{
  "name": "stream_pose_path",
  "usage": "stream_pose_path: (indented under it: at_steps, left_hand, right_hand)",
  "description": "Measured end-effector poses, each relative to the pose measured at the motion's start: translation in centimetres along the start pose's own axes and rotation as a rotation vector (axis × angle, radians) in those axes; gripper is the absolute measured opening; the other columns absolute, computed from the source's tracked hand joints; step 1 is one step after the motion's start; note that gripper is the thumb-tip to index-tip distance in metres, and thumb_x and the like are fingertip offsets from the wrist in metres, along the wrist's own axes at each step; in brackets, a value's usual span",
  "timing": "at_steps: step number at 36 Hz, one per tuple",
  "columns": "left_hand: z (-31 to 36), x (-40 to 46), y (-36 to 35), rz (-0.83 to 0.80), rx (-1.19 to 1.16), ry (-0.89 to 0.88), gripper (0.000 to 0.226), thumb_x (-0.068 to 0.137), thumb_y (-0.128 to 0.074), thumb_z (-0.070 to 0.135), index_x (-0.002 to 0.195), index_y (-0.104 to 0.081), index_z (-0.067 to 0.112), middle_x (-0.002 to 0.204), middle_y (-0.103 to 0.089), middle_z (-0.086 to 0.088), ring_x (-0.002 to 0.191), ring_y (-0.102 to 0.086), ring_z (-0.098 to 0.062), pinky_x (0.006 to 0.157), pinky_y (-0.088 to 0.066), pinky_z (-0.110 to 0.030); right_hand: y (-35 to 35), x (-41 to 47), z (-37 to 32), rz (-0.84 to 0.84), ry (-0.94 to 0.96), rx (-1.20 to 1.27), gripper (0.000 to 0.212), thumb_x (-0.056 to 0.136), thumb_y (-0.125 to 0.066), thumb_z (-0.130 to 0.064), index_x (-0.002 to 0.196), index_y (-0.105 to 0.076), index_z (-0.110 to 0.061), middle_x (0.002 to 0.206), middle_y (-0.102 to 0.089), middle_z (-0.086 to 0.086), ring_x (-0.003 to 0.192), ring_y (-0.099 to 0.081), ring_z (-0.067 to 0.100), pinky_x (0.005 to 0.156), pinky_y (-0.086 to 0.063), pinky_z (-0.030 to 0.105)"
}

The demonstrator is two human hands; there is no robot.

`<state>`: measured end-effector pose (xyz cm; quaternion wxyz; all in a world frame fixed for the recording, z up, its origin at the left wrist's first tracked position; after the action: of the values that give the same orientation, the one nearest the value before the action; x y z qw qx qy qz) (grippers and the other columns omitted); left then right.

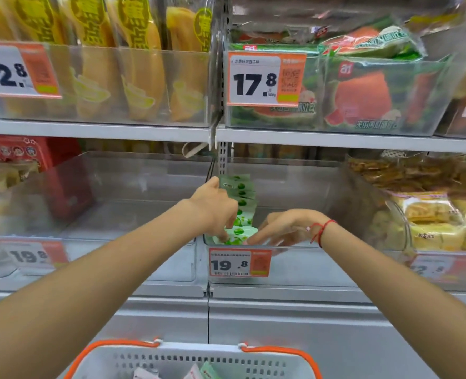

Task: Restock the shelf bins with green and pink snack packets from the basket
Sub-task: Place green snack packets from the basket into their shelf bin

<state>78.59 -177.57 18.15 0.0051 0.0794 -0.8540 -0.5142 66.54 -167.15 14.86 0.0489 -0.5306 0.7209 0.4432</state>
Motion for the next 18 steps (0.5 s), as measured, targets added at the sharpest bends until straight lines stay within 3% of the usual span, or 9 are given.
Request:
stream_pose_path:
  at_steps: [3, 5, 8, 10, 12, 15, 18]
  left_hand:
    - [0.0, 0.8, -0.2, -0.105, -0.047, 0.001, 0.052, 0.083, -0.061, 0.057, 0.122, -0.058, 0.024, 0.118, -0.063, 0.004, 0.111, -0.053, -0.017, 0.085, -0.022, -0.033]
    - [-0.1, 1.2, -0.5, -0.189, -0.091, 0.032, 0.058, 0.083, -0.058, 0.059, 0.127, -0.052, 0.021, 0.120, -0.060, -0.001, 0.112, -0.049, -0.021, 0.093, -0.027, -0.032]
    - [-0.3, 1.5, -0.7, -0.323, -0.124, 0.074, 0.058, 0.084, -0.054, 0.064, 0.122, -0.050, 0.021, 0.119, -0.057, -0.002, 0.114, -0.041, -0.026, 0.106, -0.032, -0.043]
    - [-0.2, 1.7, -0.6, -0.377, -0.157, 0.088, 0.045, 0.086, -0.053, 0.061, 0.108, -0.047, 0.023, 0.113, -0.054, 0.000, 0.122, -0.040, -0.031, 0.107, -0.031, -0.046]
    - [-0.1, 1.6, -0.2, -0.344, -0.155, 0.085, 0.041, 0.086, -0.056, 0.058, 0.103, -0.047, 0.022, 0.102, -0.053, 0.002, 0.120, -0.045, -0.029, 0.107, -0.030, -0.043]
    - [-0.2, 1.3, 0.5, -0.196, -0.047, 0.091, 0.054, 0.084, -0.060, 0.058, 0.120, -0.050, 0.019, 0.114, -0.060, -0.001, 0.114, -0.052, -0.023, 0.105, -0.025, -0.038]
    - [-0.5, 1.3, 0.2, -0.086, 0.056, 0.120, 0.066, 0.077, -0.064, 0.063, 0.125, -0.051, 0.021, 0.126, -0.058, -0.001, 0.122, -0.047, -0.022, 0.106, -0.025, -0.038]
  right_hand:
    - [-0.6, 0.4, 0.0, 0.051, 0.014, 0.001, 0.043, 0.082, -0.073, -0.024, 0.117, -0.063, -0.001, 0.105, -0.069, 0.006, 0.080, -0.064, 0.010, 0.066, -0.055, 0.021]
    - [-0.8, 0.4, 0.0, 0.108, 0.040, -0.062, 0.038, 0.081, -0.073, -0.021, 0.113, -0.064, -0.002, 0.104, -0.069, 0.005, 0.083, -0.062, 0.012, 0.074, -0.056, 0.025]
    - [-1.0, 0.3, 0.4, 0.163, 0.082, -0.069, 0.019, 0.081, -0.071, -0.010, 0.092, -0.056, -0.010, 0.089, -0.060, 0.001, 0.069, -0.055, 0.009, 0.053, -0.047, 0.015]
    - [-1.0, 0.6, 0.8, 0.202, 0.127, -0.093, 0.022, 0.080, -0.069, -0.007, 0.085, -0.050, -0.015, 0.088, -0.054, 0.003, 0.072, -0.049, 0.012, 0.059, -0.042, 0.020]
    - [-1.1, 0.5, 0.5, 0.244, 0.154, -0.085, 0.025, 0.080, -0.071, -0.008, 0.080, -0.047, -0.017, 0.082, -0.050, 0.000, 0.073, -0.047, 0.013, 0.061, -0.042, 0.024]
    - [-1.0, 0.4, -0.4, 0.302, 0.174, 0.002, 0.039, 0.072, -0.081, -0.012, 0.088, -0.046, -0.015, 0.087, -0.046, -0.001, 0.077, -0.050, 0.013, 0.066, -0.051, 0.025]
    - [-0.9, 0.2, -1.7, 0.344, 0.135, -0.058, 0.048, 0.068, -0.085, -0.024, 0.094, -0.046, -0.013, 0.088, -0.050, -0.001, 0.069, -0.052, 0.009, 0.050, -0.049, 0.019]
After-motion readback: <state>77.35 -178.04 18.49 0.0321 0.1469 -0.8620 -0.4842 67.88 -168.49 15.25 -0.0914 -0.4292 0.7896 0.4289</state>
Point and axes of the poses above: each hand's wrist, its own x-axis towards the middle knuckle, its own y-axis out of the back of the hand, z = x × y, the point moved 1 cm from there along x, towards the middle knuckle
